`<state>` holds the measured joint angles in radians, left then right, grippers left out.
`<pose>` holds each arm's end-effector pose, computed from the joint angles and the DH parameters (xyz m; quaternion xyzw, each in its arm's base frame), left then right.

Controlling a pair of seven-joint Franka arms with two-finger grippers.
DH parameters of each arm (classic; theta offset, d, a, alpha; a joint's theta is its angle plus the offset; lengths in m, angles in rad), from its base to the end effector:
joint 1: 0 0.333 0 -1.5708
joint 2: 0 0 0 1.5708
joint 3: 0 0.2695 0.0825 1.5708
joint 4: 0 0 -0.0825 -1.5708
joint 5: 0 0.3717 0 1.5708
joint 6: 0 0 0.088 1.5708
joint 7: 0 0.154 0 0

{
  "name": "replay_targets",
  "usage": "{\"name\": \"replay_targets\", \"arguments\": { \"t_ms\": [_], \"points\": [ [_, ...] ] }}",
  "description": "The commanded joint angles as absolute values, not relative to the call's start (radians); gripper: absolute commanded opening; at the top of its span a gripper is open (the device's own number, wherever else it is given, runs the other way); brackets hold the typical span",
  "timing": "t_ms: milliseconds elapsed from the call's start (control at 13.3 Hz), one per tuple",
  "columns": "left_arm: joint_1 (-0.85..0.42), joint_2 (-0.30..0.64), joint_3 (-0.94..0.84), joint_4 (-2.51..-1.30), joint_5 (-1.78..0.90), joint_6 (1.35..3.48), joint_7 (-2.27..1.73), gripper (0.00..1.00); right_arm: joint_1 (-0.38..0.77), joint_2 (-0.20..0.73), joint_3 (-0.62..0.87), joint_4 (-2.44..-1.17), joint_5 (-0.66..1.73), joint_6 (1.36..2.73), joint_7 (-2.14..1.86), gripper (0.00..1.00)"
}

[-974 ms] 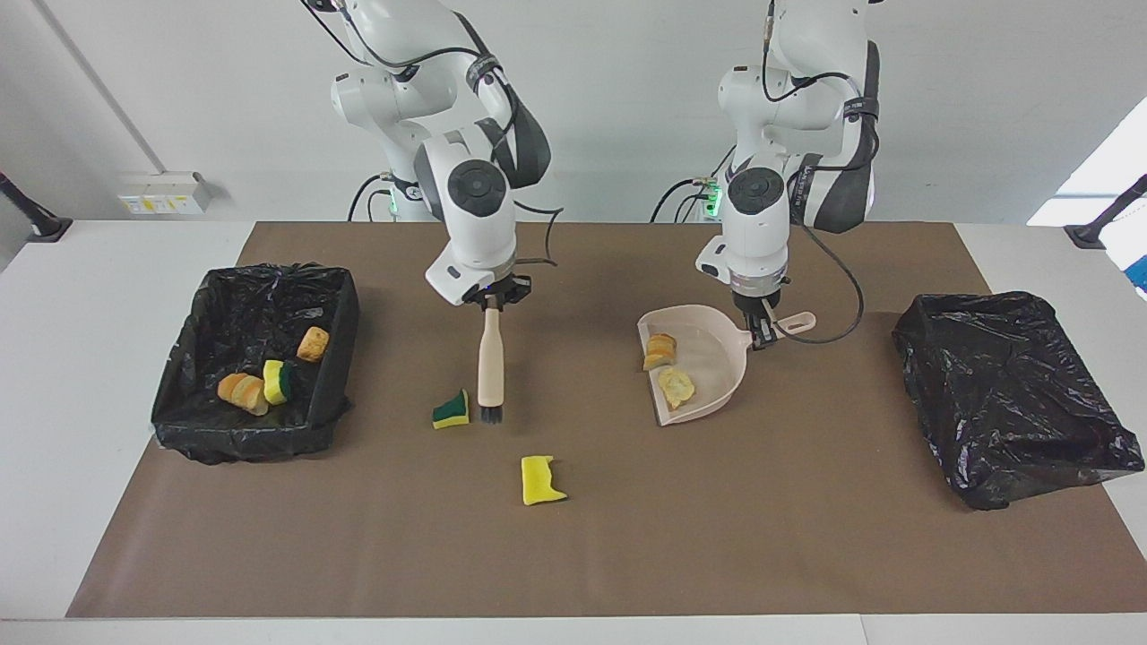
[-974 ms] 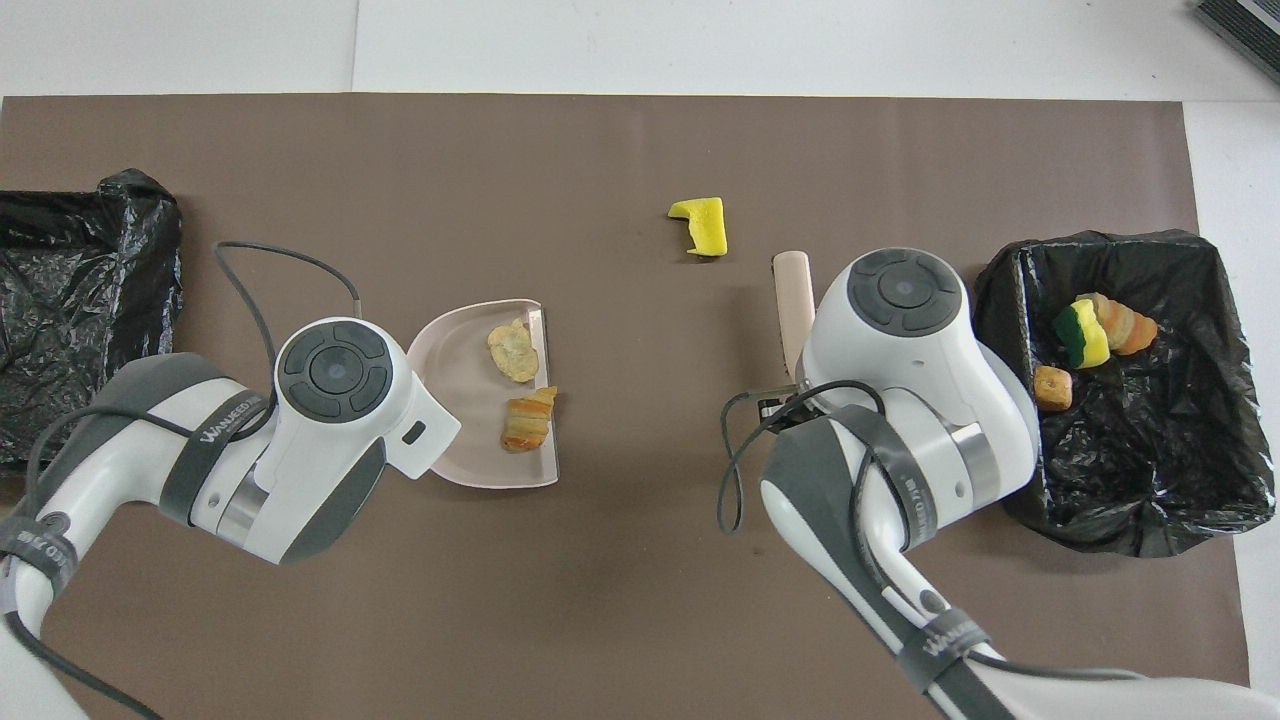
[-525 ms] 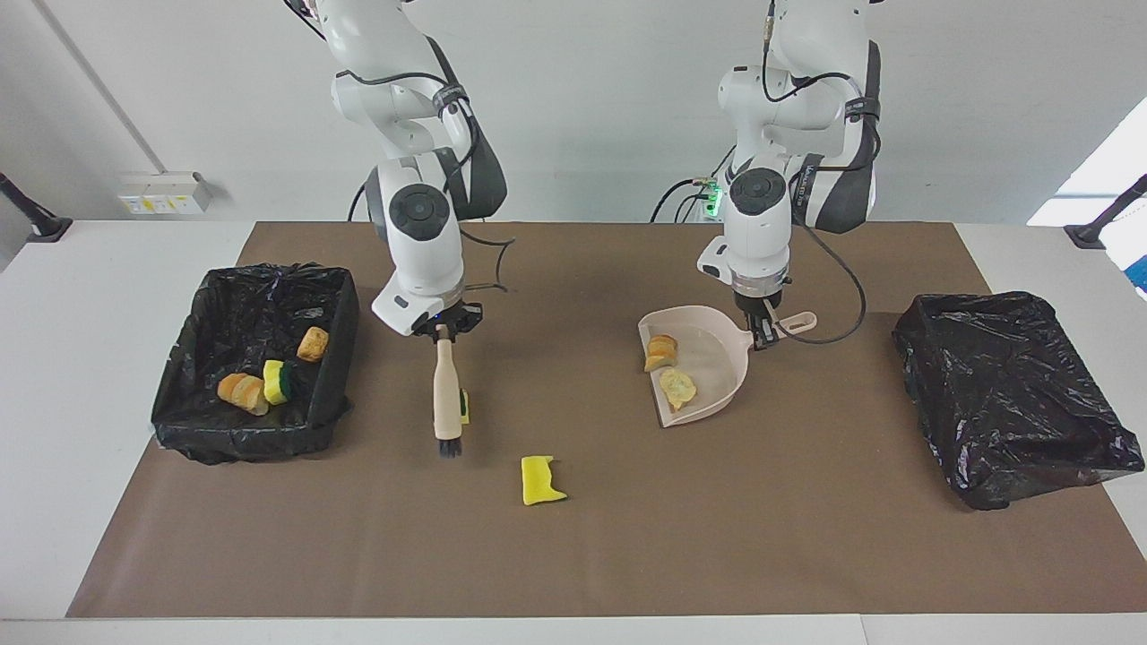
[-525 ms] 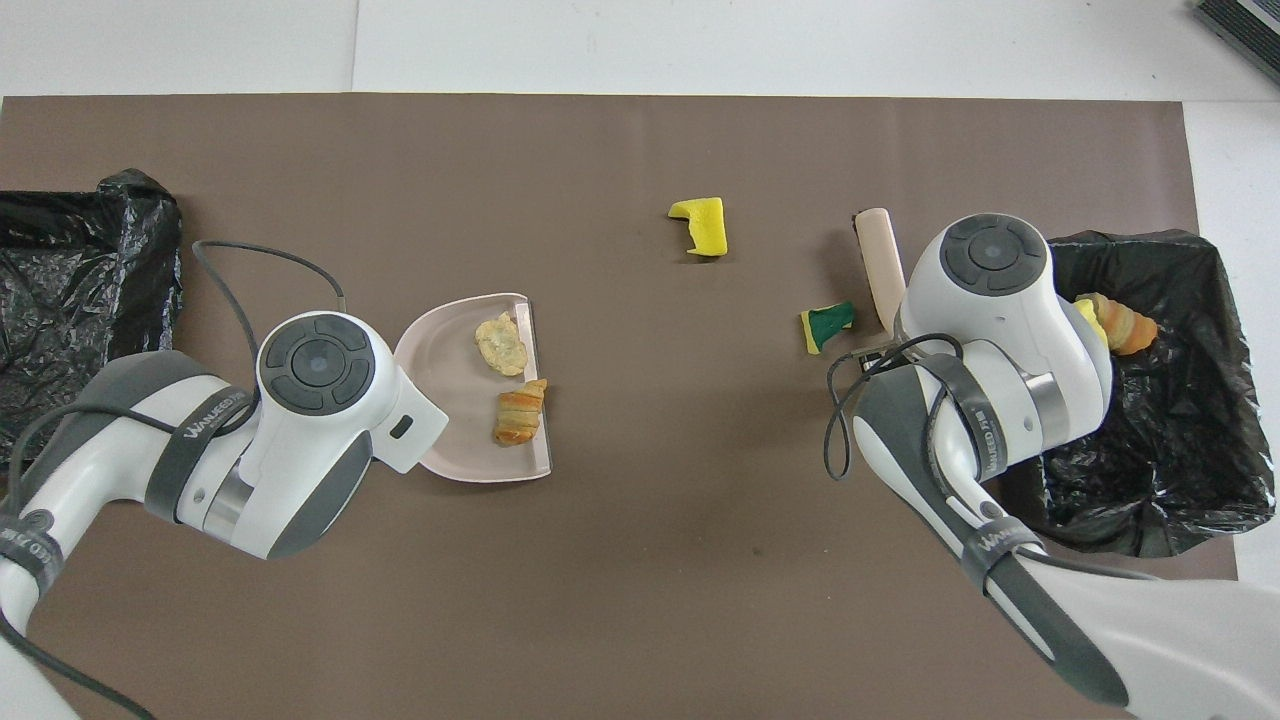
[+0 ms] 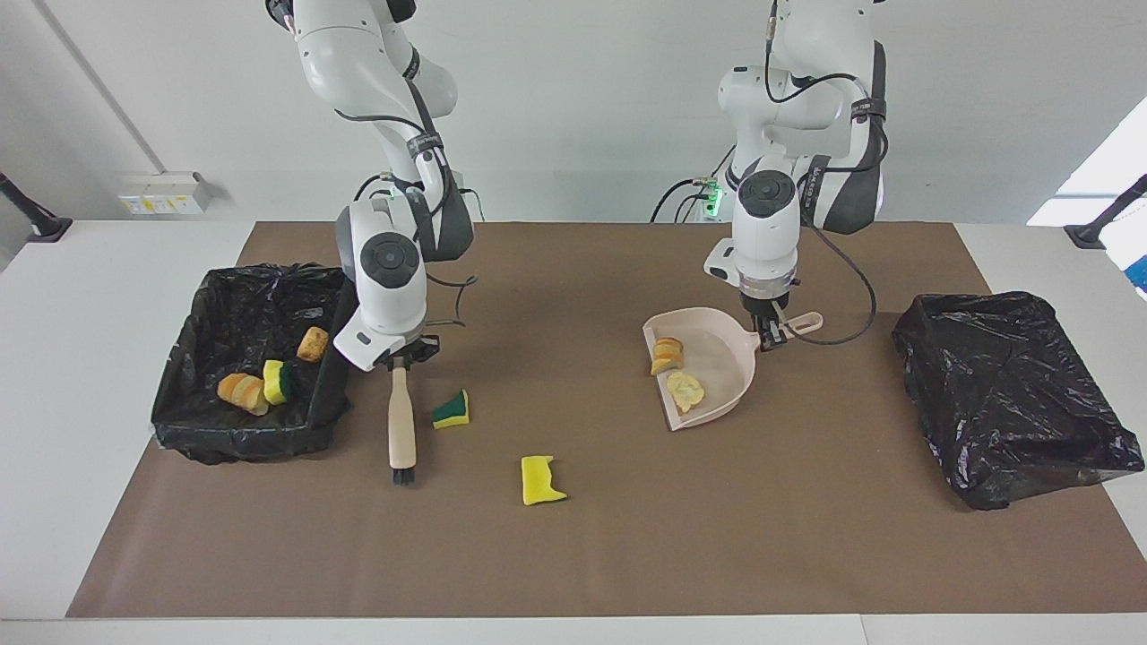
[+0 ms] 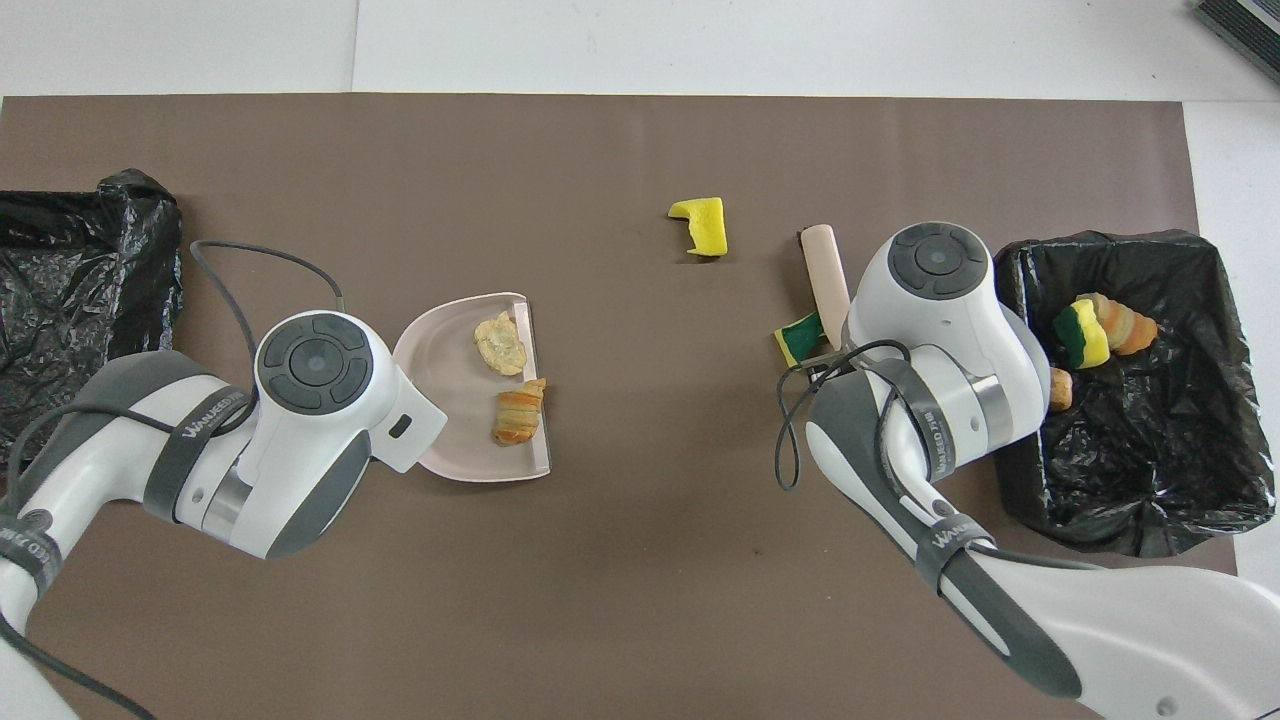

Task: Sweep and dump trash in bin
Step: 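Move the brush with the right gripper to the green sponge, then sweep the green and yellow sponges toward the dustpan with the right gripper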

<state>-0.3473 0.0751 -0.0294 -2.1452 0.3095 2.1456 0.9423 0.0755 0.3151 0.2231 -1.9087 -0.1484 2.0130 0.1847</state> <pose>0.4991 -0.1709 0.2794 -0.7262 0.6751 0.0702 0.1098 0.5418 0.1515 0.2385 0.9902 0.0930 -0.0903 0.0519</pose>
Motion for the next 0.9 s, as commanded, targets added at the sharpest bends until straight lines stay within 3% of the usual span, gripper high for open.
{"name": "replay_targets", "arguments": {
  "t_ms": [0, 450, 825],
  "points": [
    [-0.334, 0.044, -0.032, -2.181, 0.308, 2.171, 0.930, 0.00, 0.115, 0.354, 0.241, -1.867, 0.001, 2.017, 0.160, 0.00],
    [-0.333, 0.043, -0.032, -2.183, 0.308, 2.171, 0.931, 0.00, 0.212, 0.377, 0.241, -1.793, 0.242, 1.991, 0.210, 0.00],
    [-0.333, 0.040, -0.032, -2.189, 0.308, 2.169, 0.931, 0.00, 0.201, 0.388, 0.241, -1.675, -0.049, 1.778, 0.189, 0.00]
  ]
}}
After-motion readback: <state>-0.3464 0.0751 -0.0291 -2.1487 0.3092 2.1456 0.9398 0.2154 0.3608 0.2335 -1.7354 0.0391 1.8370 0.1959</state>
